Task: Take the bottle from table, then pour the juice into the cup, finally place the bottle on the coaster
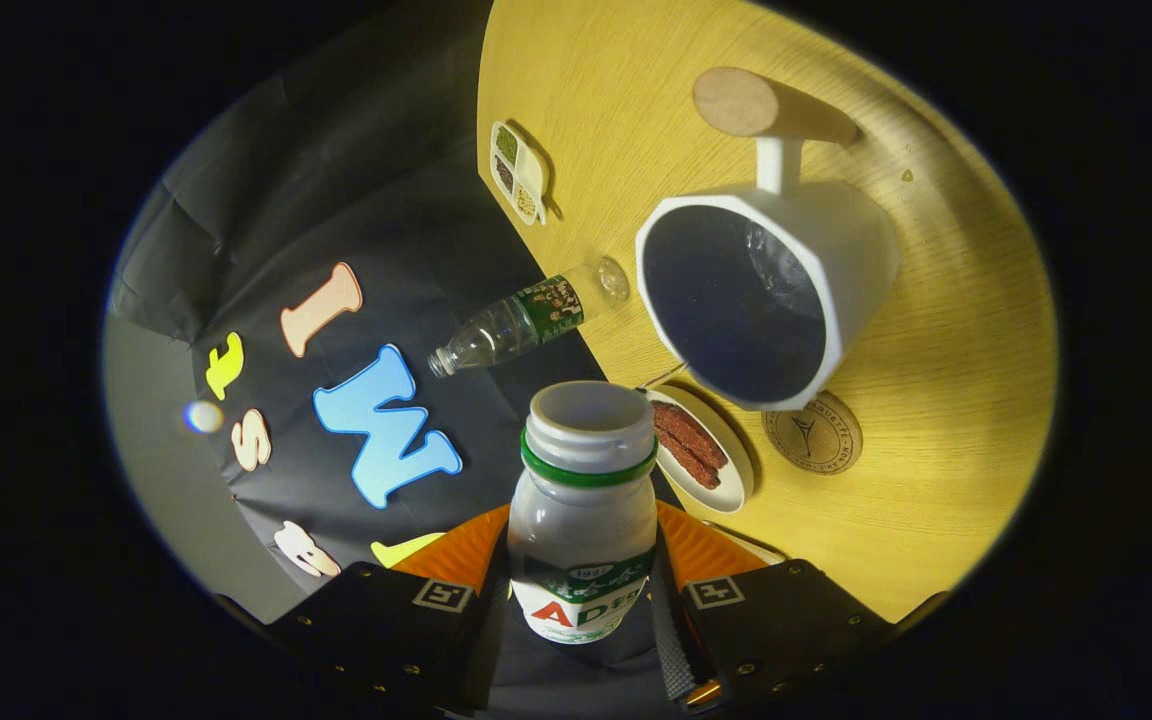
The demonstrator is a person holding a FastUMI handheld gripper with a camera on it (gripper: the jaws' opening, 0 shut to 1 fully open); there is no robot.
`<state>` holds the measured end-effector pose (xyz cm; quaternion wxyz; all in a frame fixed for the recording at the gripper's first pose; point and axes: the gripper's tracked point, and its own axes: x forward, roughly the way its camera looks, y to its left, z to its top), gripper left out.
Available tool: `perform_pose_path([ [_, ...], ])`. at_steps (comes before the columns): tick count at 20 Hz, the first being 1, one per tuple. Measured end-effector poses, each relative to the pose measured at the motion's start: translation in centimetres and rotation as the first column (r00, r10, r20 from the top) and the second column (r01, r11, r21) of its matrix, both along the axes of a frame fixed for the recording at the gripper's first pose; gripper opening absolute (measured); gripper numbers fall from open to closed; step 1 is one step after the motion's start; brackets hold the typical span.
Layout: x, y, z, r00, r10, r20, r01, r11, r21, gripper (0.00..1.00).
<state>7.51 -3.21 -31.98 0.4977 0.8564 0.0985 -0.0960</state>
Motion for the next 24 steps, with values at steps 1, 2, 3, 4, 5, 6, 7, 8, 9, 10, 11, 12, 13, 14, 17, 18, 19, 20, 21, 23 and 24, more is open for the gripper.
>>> perform_pose_path([
  [1,0.0,-0.2,0.1,1.000,-0.003,0.004,0.003,1.000,-0.003,0.63],
  [2,0.0,-0.3,0.2,1.000,-0.005,0.005,0.005,1.000,-0.004,0.63],
  [3,0.0,-0.3,0.2,1.000,-0.005,0.006,0.006,1.000,-0.006,0.63],
  [4,0.0,-0.3,0.1,1.000,-0.006,0.007,0.006,1.000,-0.007,0.63],
  [5,0.0,-0.4,0.1,1.000,-0.004,0.006,0.004,1.000,-0.008,0.63],
  [6,0.0,-0.5,0.1,1.000,-0.007,0.005,0.007,1.000,-0.012,0.63],
  [7,-0.1,-0.8,0.1,1.000,-0.013,0.005,0.013,1.000,-0.012,0.63],
  [8,0.0,-0.9,0.0,1.000,-0.016,0.004,0.016,1.000,-0.011,0.63],
  [9,0.0,-0.9,-0.1,1.000,-0.015,0.001,0.015,1.000,-0.011,0.63],
  [10,0.1,-0.9,-0.2,1.000,-0.013,-0.001,0.013,1.000,-0.010,0.63],
  [11,0.0,-1.0,-0.2,1.000,-0.014,-0.002,0.014,1.000,-0.009,0.63],
  [12,0.0,-1.1,-0.3,1.000,-0.016,-0.004,0.016,1.000,-0.010,0.63],
  [13,0.0,-1.1,-0.4,1.000,-0.015,-0.007,0.015,1.000,-0.012,0.63],
  [14,0.1,-1.1,-0.5,1.000,-0.015,-0.009,0.014,1.000,-0.013,0.63],
  [17,0.1,-1.0,-0.6,1.000,-0.016,-0.015,0.016,1.000,-0.011,0.63],
  [18,0.1,-0.9,-0.6,1.000,-0.015,-0.016,0.015,1.000,-0.011,0.63],
  [19,0.0,-0.9,-0.7,1.000,-0.013,-0.018,0.013,1.000,-0.014,0.63],
  [20,0.0,-0.8,-0.7,1.000,-0.011,-0.019,0.011,1.000,-0.016,0.63],
  [21,0.0,-0.8,-0.8,1.000,-0.009,-0.021,0.009,1.000,-0.018,0.63],
  [23,-0.2,-0.6,-1.0,1.000,-0.003,-0.029,0.002,1.000,-0.023,0.63],
  [24,-0.3,-0.6,-1.2,0.999,-0.001,-0.033,0.000,1.000,-0.026,0.63],
])
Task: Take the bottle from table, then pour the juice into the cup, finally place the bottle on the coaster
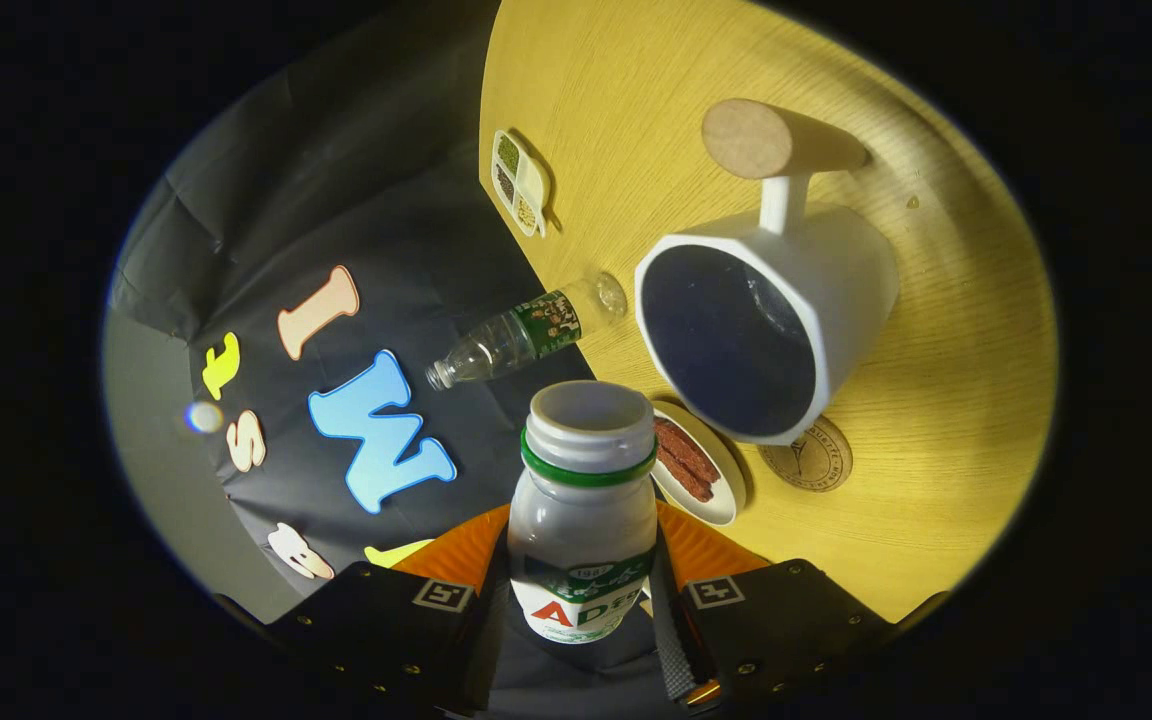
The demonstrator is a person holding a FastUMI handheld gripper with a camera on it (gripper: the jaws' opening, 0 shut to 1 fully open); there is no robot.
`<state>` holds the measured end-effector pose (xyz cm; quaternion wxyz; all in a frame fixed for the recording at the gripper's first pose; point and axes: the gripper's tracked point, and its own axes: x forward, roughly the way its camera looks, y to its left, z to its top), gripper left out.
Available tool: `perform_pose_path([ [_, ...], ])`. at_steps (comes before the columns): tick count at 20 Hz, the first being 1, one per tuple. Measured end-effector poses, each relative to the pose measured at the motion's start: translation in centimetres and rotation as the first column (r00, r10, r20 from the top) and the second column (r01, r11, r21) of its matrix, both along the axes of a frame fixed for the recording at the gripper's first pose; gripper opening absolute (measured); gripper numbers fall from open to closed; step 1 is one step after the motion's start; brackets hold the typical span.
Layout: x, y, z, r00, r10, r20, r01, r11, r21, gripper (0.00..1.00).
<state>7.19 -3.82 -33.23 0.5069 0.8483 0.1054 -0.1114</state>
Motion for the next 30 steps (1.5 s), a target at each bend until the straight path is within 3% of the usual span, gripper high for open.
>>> perform_pose_path([
  [9,-0.4,0.3,-0.7,1.000,0.006,-0.011,-0.006,1.000,-0.023,0.63],
  [17,-0.7,0.7,-1.2,0.999,0.030,-0.014,-0.032,0.993,-0.113,0.63],
  [25,-1.2,1.0,-1.4,0.998,0.066,-0.018,-0.069,0.957,-0.280,0.63],
  [30,-1.4,2.0,-1.3,0.991,0.128,-0.032,-0.130,0.906,-0.403,0.63],
])
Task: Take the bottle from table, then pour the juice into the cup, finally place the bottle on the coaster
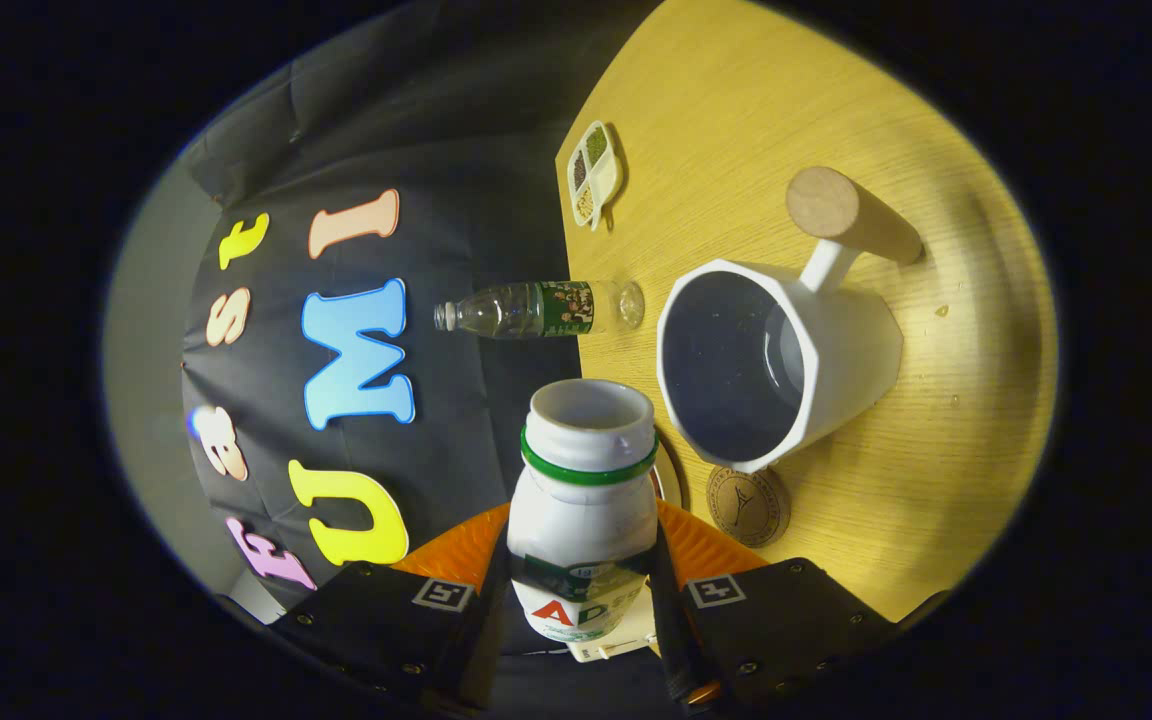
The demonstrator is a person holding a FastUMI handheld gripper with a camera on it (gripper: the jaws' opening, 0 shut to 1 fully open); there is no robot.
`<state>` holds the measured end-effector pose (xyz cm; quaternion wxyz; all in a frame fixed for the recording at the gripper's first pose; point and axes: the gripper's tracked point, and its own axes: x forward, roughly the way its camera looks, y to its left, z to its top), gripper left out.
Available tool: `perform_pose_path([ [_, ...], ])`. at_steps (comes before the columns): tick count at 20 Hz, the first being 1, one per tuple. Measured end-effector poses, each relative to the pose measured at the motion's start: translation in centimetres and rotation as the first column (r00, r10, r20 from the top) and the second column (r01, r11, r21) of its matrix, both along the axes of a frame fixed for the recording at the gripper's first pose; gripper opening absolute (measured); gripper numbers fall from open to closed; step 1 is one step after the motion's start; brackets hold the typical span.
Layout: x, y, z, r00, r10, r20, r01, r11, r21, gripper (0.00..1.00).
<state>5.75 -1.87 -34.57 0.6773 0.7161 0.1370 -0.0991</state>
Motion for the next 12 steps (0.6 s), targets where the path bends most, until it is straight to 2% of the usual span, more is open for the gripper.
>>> perform_pose_path([
  [4,0.1,0.7,1.0,0.999,0.024,0.034,-0.022,0.998,-0.056,0.63],
  [7,0.1,1.7,0.9,0.996,0.090,0.020,-0.086,0.985,-0.146,0.63],
  [12,0.4,2.8,1.8,0.978,0.211,0.000,-0.196,0.911,-0.364,0.63],
])
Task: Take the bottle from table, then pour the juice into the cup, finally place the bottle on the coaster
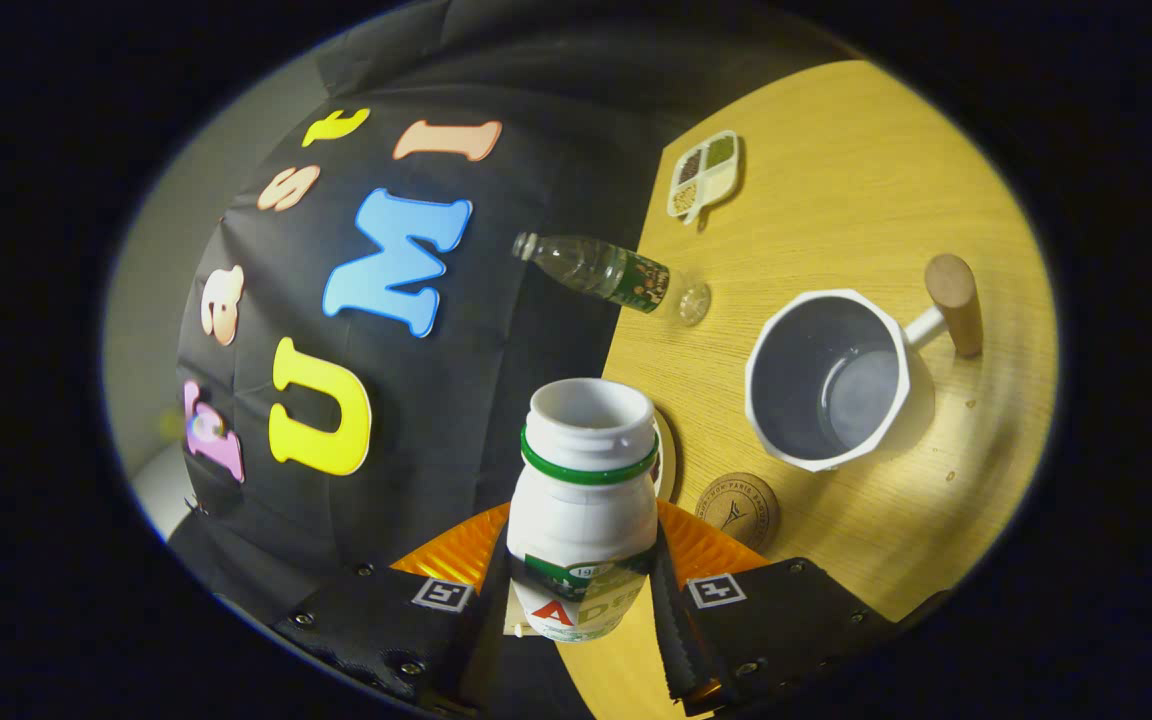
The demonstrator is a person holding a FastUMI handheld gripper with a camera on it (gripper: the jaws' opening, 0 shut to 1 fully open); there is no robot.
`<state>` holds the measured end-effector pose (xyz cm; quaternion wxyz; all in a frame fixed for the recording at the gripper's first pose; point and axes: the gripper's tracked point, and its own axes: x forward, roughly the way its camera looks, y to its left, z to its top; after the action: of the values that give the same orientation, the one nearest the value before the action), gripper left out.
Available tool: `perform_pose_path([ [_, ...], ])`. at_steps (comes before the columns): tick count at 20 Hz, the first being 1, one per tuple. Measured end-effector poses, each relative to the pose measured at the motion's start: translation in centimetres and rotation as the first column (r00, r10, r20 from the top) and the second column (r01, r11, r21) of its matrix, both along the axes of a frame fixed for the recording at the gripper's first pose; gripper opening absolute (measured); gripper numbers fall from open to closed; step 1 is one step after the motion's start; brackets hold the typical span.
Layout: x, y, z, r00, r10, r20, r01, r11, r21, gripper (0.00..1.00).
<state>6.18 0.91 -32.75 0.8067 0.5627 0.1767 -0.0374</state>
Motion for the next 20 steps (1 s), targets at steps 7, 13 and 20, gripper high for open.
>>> perform_pose_path([
  [7,1.0,1.8,0.2,0.986,0.163,-0.029,-0.162,0.917,-0.364,0.63],
  [13,0.9,2.7,0.6,0.971,0.228,-0.066,-0.223,0.778,-0.588,0.63],
  [20,1.1,3.4,2.6,0.957,0.276,-0.088,-0.223,0.507,-0.833,0.63],
])
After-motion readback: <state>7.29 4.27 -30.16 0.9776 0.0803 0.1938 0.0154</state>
